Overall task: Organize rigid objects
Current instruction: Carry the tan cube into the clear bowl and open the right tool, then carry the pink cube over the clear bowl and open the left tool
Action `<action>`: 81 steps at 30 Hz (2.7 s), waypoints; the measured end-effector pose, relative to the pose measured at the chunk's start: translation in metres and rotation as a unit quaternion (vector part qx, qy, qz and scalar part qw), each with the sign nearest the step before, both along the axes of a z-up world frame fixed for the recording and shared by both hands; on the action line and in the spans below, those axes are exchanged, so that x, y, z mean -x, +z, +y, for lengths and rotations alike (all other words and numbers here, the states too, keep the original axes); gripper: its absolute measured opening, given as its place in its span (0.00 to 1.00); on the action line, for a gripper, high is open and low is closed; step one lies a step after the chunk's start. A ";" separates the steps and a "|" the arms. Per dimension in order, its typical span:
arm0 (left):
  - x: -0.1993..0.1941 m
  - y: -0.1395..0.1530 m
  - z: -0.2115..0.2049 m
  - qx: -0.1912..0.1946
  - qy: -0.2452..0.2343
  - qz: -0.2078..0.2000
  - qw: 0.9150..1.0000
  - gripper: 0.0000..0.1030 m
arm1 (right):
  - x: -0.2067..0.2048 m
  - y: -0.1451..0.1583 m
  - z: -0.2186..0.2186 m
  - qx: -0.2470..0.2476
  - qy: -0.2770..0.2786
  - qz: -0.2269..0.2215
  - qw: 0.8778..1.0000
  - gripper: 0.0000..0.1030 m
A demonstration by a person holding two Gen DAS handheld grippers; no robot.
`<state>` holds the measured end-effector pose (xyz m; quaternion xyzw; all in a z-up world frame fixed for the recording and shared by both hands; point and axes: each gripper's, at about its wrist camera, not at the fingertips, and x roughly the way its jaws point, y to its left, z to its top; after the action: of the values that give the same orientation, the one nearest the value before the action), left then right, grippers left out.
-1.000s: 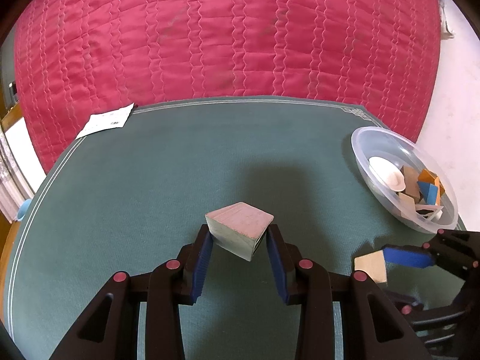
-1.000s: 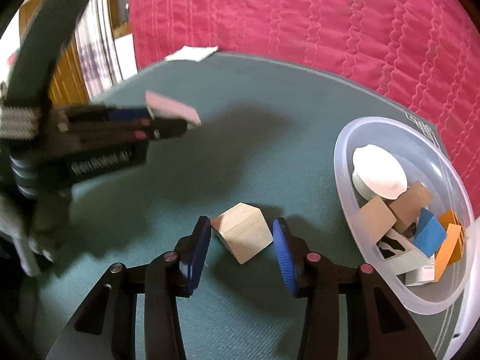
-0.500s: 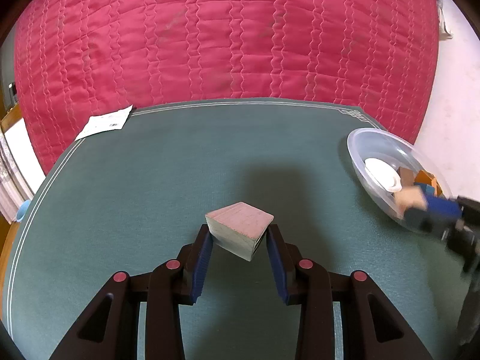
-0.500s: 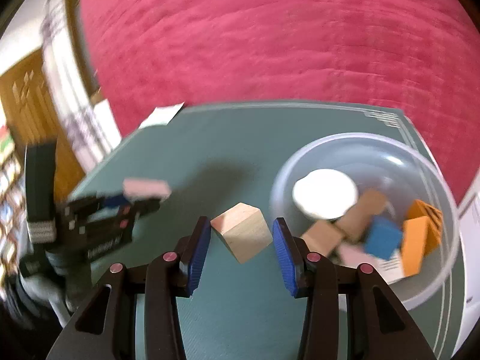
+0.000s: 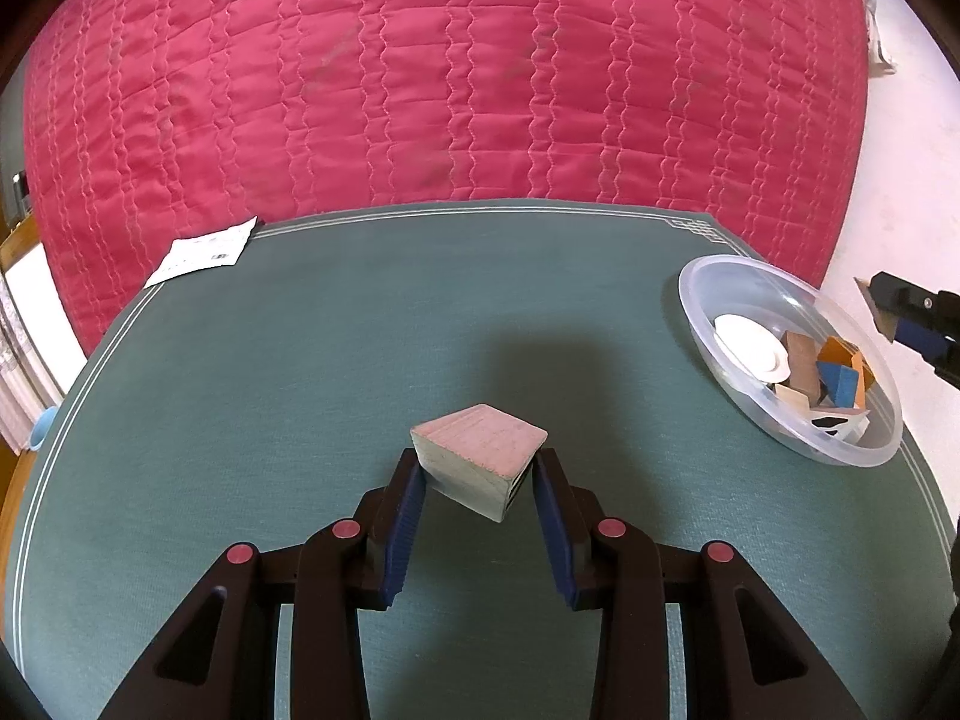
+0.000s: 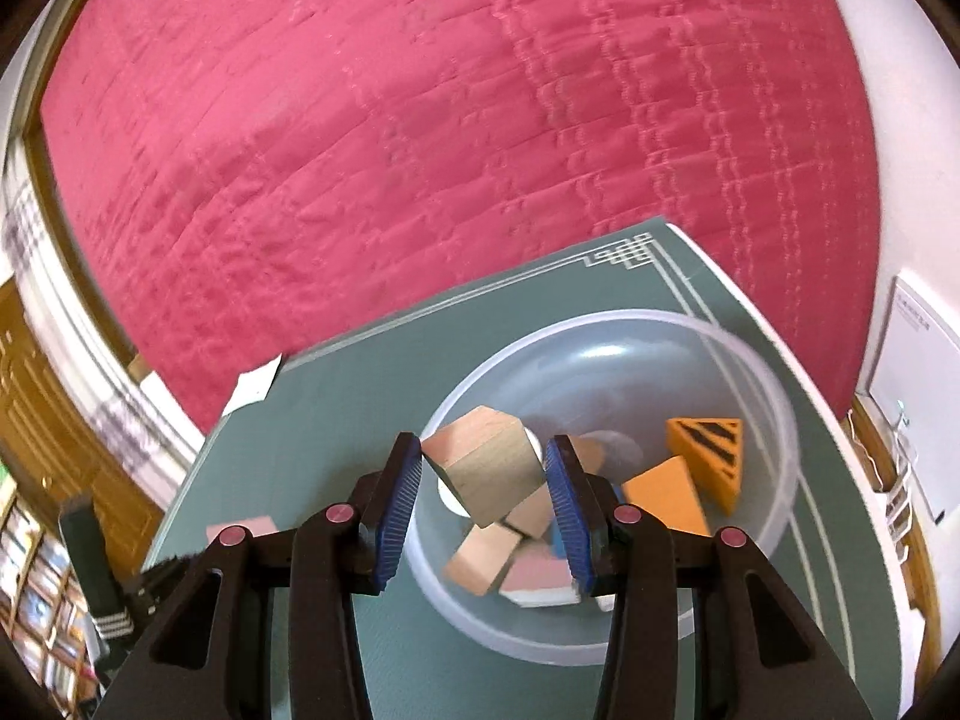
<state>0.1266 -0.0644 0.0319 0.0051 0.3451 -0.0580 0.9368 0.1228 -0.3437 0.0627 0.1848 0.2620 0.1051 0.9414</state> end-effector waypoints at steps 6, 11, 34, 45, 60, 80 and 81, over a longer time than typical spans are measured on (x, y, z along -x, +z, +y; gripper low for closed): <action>0.000 0.001 -0.002 0.000 -0.001 0.000 1.000 0.38 | -0.001 0.001 -0.014 -0.011 -0.023 0.001 1.000 0.43; 0.002 0.001 -0.003 0.001 -0.002 -0.002 1.000 0.38 | 0.000 0.002 -0.027 -0.023 -0.048 -0.001 0.999 0.43; 0.001 0.001 -0.007 0.000 -0.006 0.000 1.000 0.38 | -0.006 -0.015 -0.067 -0.084 -0.119 0.035 0.989 0.51; 0.001 0.001 -0.007 0.000 -0.005 0.000 1.000 0.38 | -0.004 -0.014 -0.068 -0.089 -0.126 0.028 0.988 0.52; 0.000 0.005 -0.036 0.008 -0.038 0.010 0.999 0.38 | 0.000 -0.010 -0.053 -0.039 -0.158 0.014 0.987 0.54; -0.016 0.034 -0.121 0.017 -0.140 -0.017 0.990 0.38 | 0.005 -0.009 -0.060 -0.035 -0.194 0.005 0.980 0.58; -0.017 0.034 -0.124 0.016 -0.143 -0.017 0.989 0.38 | 0.005 -0.008 -0.060 -0.035 -0.195 0.005 0.980 0.58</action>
<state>0.1438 -0.1888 0.0663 0.0401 0.3237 -0.1970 0.9246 0.1174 -0.4041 0.0544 0.2655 0.2217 -0.0718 0.9355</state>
